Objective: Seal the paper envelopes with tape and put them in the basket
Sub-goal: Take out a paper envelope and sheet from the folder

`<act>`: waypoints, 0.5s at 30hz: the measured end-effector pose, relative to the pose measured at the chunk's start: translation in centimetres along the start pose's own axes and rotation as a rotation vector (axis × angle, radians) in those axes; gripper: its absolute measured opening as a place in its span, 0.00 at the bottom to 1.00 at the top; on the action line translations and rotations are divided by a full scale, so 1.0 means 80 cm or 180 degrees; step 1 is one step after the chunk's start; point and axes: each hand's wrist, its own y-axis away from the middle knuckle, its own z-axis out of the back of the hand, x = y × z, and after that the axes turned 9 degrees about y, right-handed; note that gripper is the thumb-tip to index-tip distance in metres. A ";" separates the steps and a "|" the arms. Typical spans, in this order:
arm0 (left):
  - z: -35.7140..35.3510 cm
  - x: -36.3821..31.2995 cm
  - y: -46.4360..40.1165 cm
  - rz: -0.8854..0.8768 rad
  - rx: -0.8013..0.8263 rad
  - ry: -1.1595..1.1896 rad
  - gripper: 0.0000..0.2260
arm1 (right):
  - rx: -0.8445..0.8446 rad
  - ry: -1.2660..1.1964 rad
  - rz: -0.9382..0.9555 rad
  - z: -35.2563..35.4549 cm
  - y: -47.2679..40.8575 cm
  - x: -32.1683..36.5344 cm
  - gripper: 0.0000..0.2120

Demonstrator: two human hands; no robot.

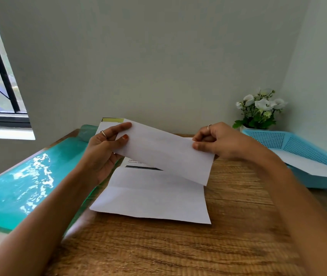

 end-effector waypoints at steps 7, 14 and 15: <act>0.002 -0.002 0.000 0.0200 0.0163 0.0201 0.21 | -0.0430 -0.0375 -0.0363 0.006 0.001 -0.013 0.02; -0.002 0.002 0.002 0.0372 -0.0248 -0.0183 0.05 | -0.0553 -0.1370 -0.0709 0.009 0.003 -0.016 0.04; -0.002 0.003 0.002 0.0376 -0.0337 -0.0271 0.03 | -0.0462 -0.1499 -0.0763 0.008 0.003 -0.015 0.04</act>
